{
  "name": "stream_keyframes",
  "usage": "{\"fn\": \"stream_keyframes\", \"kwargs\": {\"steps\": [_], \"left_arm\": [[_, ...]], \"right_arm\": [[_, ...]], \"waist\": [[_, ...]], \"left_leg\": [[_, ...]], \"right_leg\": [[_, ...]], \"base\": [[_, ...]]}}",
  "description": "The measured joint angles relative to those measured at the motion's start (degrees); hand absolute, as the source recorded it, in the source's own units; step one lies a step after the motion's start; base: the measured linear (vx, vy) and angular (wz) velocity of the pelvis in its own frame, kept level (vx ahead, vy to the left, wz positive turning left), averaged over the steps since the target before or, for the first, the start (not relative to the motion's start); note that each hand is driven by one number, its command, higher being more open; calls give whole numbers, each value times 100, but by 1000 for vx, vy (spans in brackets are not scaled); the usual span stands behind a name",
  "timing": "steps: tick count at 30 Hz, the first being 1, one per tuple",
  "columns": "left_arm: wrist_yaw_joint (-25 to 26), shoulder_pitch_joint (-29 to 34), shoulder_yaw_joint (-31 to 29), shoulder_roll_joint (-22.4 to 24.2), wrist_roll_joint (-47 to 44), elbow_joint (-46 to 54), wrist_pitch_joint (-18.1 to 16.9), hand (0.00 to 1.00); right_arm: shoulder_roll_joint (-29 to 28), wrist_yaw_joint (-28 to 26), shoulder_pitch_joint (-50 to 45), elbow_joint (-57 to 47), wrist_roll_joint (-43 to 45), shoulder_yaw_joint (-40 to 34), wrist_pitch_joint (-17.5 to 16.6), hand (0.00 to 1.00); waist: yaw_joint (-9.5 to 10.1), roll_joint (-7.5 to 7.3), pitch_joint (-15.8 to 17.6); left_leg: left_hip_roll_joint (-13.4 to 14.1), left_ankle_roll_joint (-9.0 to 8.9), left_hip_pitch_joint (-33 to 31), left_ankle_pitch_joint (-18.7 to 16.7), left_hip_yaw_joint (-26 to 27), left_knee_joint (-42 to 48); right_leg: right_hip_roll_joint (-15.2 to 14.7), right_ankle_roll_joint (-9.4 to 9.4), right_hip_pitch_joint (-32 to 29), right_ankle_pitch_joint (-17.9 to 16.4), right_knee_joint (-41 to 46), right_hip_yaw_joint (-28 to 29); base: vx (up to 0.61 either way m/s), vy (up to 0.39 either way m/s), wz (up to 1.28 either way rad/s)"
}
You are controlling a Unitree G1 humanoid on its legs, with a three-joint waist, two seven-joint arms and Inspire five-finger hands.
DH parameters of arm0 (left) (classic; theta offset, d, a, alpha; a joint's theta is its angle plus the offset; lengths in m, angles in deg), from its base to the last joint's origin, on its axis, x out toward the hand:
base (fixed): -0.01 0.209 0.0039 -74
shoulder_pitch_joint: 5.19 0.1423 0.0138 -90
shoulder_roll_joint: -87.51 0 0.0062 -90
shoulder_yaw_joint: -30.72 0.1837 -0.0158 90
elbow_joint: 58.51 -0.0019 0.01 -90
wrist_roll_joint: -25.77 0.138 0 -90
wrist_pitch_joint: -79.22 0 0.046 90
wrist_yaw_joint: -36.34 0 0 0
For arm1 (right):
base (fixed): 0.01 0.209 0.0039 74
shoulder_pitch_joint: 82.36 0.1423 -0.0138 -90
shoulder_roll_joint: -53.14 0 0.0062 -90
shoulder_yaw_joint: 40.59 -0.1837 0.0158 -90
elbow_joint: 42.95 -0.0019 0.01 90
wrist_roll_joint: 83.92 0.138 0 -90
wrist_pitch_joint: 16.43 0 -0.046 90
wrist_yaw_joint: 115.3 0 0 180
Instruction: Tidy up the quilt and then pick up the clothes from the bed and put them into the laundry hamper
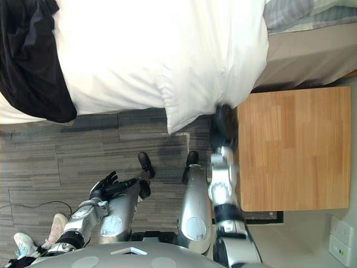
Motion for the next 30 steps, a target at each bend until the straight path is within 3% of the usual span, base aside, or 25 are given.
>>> {"fn": "stream_keyframes", "kwargs": {"steps": [3,5,9,11,14,17,19,20,22,25,26,27,28,30], "left_arm": [[176,-27,1,-12,-8,-137,177,100],[232,14,5,-92,-9,-167,286,100],[326,-20,267,-88,-24,-122,394,100],[368,-18,410,-34,-6,-132,565,100],[381,9,512,-4,-10,-190,854,100],[495,204,493,-7,25,-265,1034,100],[606,394,371,13,166,-412,1075,100],[683,494,258,23,210,-456,1064,100],[1051,595,30,22,187,-463,817,100],[1287,700,-41,40,214,-449,503,100],[1307,724,-61,86,376,-463,355,100],[1277,769,-60,120,453,-471,177,100],[1242,811,-55,125,492,-471,112,100],[1036,904,-52,117,565,-473,-219,100]], "right_arm": [[-125,-9,-949,392,-436,-24,345,100],[-105,-39,-1243,335,-717,-56,263,100],[-142,-49,-1546,478,-1418,-9,190,100],[-266,-59,-1555,703,-1565,10,177,100],[-353,-77,-1655,1173,-1715,-17,180,100],[-341,-116,-1816,1762,-2044,-219,192,100],[-296,-157,-1871,2103,-2267,-424,223,100],[-279,-159,-1879,2159,-2386,-453,267,100],[-210,-221,-1882,2131,-2971,-544,343,100],[-36,-268,-1866,2089,-3618,-485,335,100],[46,-270,-1857,2086,-3813,-456,324,100],[94,-275,-1802,2127,-3827,-491,302,100],[112,-275,-1769,2146,-3827,-532,302,100],[245,-365,-1639,2203,-3829,-694,264,100]], "waist": [[-102,-25,-3],[-162,-147,-109],[-175,-498,-956],[-284,-607,-1232],[-380,-630,-1466],[-466,-469,-1646],[-449,-267,-1683],[-441,-203,-1677],[-406,-127,-1663],[-339,-42,-1634],[-279,-72,-1632],[-282,-15,-1639],[-295,15,-1658],[-397,-39,-1672]], "left_leg": [[52,-19,396,-142,156,-1],[79,-83,737,-233,406,33],[120,-127,1156,-265,764,-149],[106,-127,1437,-264,750,-341],[63,-127,1773,-264,719,-545],[77,-126,2015,-264,639,-671],[83,-151,2198,-290,774,-721],[140,-143,2170,-447,834,-480],[512,-113,1575,-954,829,1135],[925,-142,998,-1058,631,2694],[917,-189,898,-1104,523,2906],[970,-40,892,-1351,444,3043],[1032,-8,913,-1462,316,3030],[1291,-51,1145,-1515,-220,2347]], "right_leg": [[65,74,475,45,-237,18],[89,132,849,82,-406,82],[203,243,1433,286,-1050,82],[271,287,1773,376,-1345,60],[303,323,2163,407,-1602,4],[390,324,2571,537,-1998,-83],[432,330,2780,603,-2196,-38],[428,330,2808,603,-2177,9],[361,322,2826,583,-2051,38],[285,326,2910,517,-1895,-15],[178,342,2874,508,-1898,-8],[83,358,2844,507,-1886,-28],[31,384,2841,523,-1886,-36],[-435,615,2820,657,-1898,2]], "base": [[150,2,-20],[106,57,-32],[93,50,-15],[106,55,-10],[65,42,3],[61,-6,6],[41,17,-20],[18,15,-22],[-2,2,-6],[-35,62,9],[-70,216,11],[-67,223,11],[-54,248,15],[29,288,24]]}}
